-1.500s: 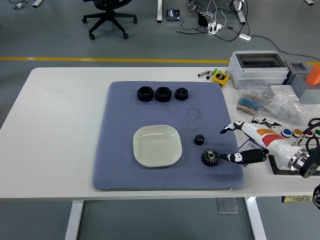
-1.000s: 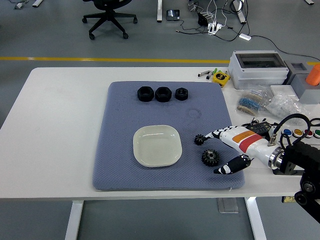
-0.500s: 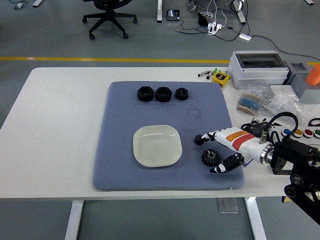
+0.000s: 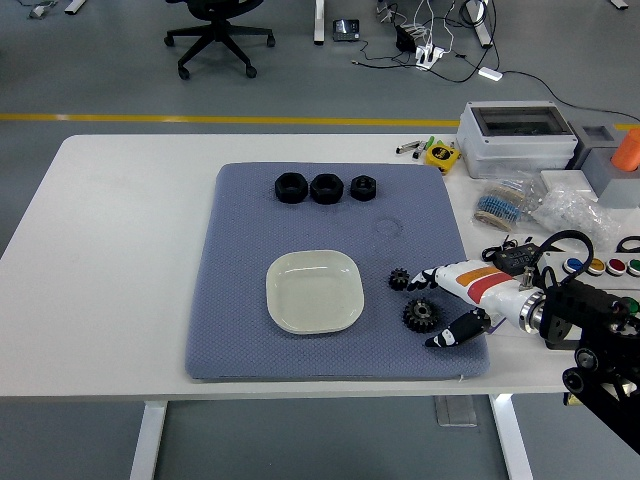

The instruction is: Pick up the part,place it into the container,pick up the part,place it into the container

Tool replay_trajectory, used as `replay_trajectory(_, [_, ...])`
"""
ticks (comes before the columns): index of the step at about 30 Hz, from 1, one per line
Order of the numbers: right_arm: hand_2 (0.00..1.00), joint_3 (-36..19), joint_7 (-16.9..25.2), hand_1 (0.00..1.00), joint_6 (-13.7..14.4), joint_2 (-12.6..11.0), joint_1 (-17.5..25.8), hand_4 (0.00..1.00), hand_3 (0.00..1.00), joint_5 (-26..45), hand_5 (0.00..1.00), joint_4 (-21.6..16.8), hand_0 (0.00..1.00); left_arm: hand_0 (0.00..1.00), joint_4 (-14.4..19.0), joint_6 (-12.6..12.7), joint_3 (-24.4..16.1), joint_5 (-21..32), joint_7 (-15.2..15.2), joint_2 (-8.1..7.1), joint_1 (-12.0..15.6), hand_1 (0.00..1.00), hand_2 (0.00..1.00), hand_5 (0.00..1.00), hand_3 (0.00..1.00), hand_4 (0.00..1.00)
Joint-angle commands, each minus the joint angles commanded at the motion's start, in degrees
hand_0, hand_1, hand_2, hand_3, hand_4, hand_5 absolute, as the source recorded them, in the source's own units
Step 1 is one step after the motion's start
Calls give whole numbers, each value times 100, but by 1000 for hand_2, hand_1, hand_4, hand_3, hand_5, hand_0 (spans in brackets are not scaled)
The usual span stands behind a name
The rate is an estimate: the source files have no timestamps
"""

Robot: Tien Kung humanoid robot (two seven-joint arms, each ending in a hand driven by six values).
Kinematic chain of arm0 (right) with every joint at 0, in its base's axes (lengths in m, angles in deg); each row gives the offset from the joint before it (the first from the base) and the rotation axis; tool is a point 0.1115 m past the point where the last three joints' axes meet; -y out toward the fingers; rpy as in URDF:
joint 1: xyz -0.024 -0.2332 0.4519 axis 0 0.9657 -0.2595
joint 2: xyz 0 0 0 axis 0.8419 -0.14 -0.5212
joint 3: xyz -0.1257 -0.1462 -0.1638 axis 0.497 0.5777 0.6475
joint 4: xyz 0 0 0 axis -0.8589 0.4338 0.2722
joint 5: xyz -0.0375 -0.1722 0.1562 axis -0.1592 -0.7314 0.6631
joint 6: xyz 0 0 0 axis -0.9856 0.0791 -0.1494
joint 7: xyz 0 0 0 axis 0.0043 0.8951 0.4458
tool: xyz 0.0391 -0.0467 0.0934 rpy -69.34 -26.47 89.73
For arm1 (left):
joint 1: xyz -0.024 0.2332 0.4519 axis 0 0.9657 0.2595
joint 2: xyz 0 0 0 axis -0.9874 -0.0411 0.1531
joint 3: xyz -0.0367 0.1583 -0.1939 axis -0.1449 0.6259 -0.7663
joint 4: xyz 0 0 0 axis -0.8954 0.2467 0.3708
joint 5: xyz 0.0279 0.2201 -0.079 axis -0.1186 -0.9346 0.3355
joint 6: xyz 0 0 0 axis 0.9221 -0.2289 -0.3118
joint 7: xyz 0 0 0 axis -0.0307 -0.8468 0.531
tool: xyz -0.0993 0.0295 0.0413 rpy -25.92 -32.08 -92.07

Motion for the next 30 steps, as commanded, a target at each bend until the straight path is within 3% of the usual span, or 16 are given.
replay_trajectory(2, [740, -3, 7, 692, 39, 10, -13, 998, 750, -7, 336, 84, 702, 744, 0, 6, 18, 35, -5, 2, -5, 697, 671, 608, 583, 644])
replay_trajectory(3, [701, -2, 10, 652, 51, 12, -18, 985, 672, -5, 320, 108, 639, 744, 0, 8, 22, 49, -6, 2, -6, 698, 672, 608, 583, 645])
replay_trajectory(8, [701, 36, 22, 652, 68, 33, -51, 985, 672, -43, 320, 195, 639, 744, -1, 12, 30, 63, -7, 5, -14, 698, 672, 608, 583, 645])
replay_trajectory(9, [684, 50, 25, 628, 67, 45, -59, 964, 611, -34, 314, 204, 592, 745, 0, 12, 33, 67, -7, 5, -12, 698, 674, 608, 584, 645])
replay_trajectory(20, [659, 125, 24, 597, 60, 141, -170, 952, 586, 46, 312, 358, 537, 744, 2, 9, 41, 74, -6, 3, -22, 698, 674, 609, 582, 644])
replay_trajectory(21, [564, 126, 23, 518, 61, 146, -178, 908, 535, 44, 303, 371, 416, 744, 3, 9, 42, 77, -6, 3, -22, 697, 672, 608, 582, 644])
replay_trajectory(26, [564, 165, 32, 518, 147, 177, -252, 908, 535, 78, 303, 434, 416, 744, 3, 11, 23, 50, 0, 8, -24, 697, 672, 608, 582, 644])
replay_trajectory(27, [480, 180, 31, 402, 156, 186, -268, 862, 504, 89, 292, 452, 290, 744, 2, 11, 22, 49, 0, 9, -24, 697, 671, 609, 584, 644])
replay_trajectory(30, [480, 206, 27, 402, 164, 209, -288, 862, 504, 129, 292, 485, 290, 744, 3, 11, 16, 42, 2, 10, -23, 697, 671, 609, 584, 644])
